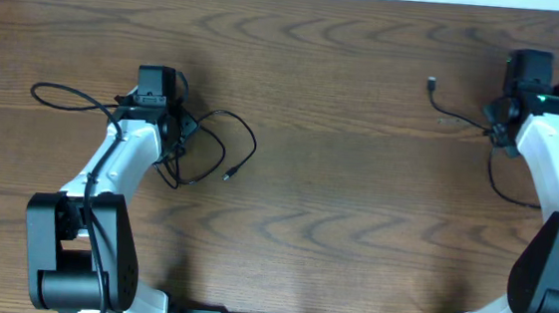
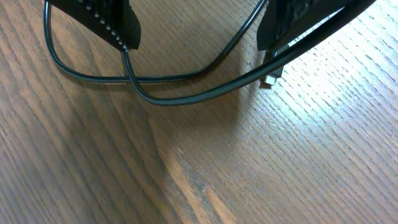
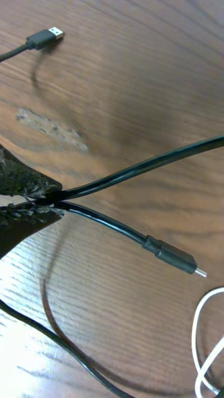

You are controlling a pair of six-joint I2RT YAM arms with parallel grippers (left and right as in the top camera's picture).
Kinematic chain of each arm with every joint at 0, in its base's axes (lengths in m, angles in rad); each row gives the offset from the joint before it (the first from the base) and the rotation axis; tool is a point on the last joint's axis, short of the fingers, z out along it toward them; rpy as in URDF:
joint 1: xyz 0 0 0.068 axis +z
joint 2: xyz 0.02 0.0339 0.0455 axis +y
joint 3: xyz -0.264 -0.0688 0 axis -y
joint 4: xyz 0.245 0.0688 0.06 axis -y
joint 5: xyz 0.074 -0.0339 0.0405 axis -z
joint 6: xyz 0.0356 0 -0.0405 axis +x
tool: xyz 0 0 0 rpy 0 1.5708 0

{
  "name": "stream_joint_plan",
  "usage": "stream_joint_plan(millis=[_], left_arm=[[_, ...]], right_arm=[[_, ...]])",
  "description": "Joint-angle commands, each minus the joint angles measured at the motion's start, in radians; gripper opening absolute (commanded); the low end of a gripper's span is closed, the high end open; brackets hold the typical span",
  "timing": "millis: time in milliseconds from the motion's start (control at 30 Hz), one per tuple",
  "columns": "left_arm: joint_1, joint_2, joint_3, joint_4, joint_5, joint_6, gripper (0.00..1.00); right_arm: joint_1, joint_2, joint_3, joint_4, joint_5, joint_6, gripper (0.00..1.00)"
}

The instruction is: Untangle cables

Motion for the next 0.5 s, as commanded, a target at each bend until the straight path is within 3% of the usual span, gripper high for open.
stream_joint_plan(millis=[0, 167, 267, 467], left_arm=[[0.000, -0.004, 0.009, -0.003, -0.005, -0.005, 0.65], [0.000, -0.004, 0.009, -0.003, -0.005, -0.005, 0.65], [0.000, -0.004, 0.009, -0.003, -0.005, -0.005, 0.65], [0.000, -0.004, 0.008, -0.003, -0.005, -0.005, 0.65]], right_arm=[[-0.014, -0.001, 0.015, -0.003, -0.004, -0.009, 0.01], [-0.020, -0.001, 0.015, -0.004, -0.003, -0.012, 0.05], [-0.020, -0.001, 0.015, -0.004, -0.003, -0.012, 0.22], [-0.019, -0.001, 0.015, -0.010, -0.004, -0.012, 0.46]])
